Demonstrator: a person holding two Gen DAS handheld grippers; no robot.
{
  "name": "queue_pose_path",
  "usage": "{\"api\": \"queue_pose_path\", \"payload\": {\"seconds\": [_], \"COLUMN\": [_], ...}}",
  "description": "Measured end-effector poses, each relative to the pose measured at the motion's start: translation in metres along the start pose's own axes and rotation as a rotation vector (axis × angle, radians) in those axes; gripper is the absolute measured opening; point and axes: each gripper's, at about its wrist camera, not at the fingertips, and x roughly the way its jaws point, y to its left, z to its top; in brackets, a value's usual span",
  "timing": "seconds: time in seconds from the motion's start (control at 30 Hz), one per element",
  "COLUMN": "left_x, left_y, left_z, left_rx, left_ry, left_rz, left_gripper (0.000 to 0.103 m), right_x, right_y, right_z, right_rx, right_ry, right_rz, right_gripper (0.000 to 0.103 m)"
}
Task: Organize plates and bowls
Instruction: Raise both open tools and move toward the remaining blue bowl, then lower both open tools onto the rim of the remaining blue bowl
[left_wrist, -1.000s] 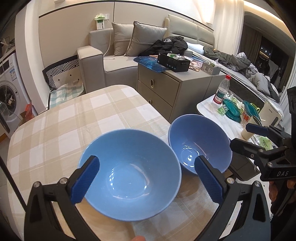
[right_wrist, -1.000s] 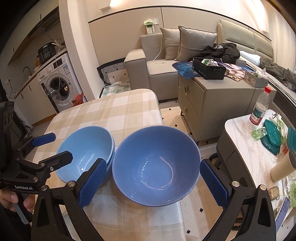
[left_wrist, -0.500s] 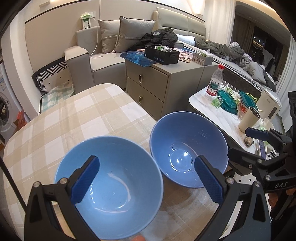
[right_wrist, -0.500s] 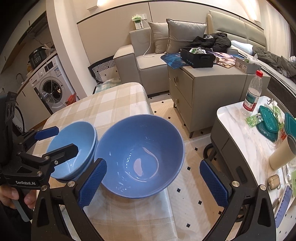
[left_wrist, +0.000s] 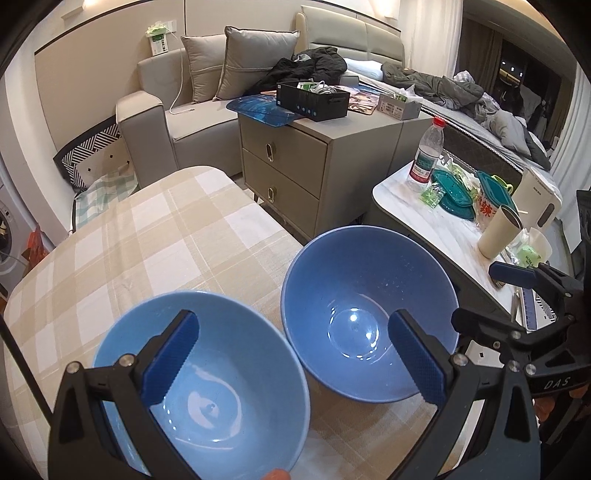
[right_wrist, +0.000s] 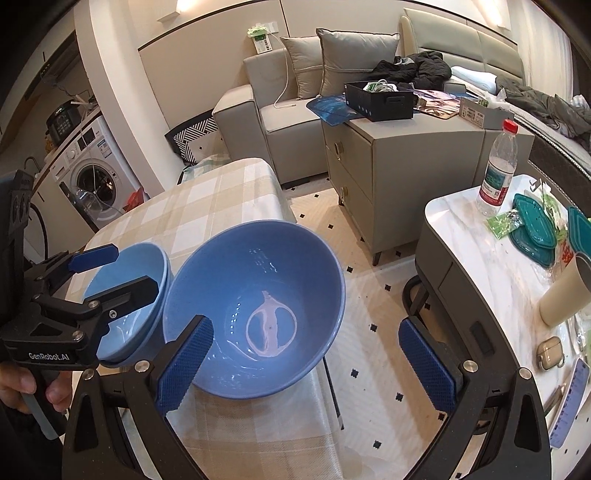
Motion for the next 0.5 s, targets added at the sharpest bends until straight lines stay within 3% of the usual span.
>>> {"api": "queue_pose_path", "payload": {"seconds": [0.5], "left_x": [0.033], "left_y": [-0.005], "left_z": [0.012], "left_rx": [0.007], "left_ry": [0.052], "left_rz": [-0.016], "left_gripper": [0.103], "right_x": [0.018], "right_y": [-0.001], "right_z": [-0.006], "right_rx": [-0.003], "right_ry": [0.038], "right_rz": [0.016], "right_gripper": [0.102]}}
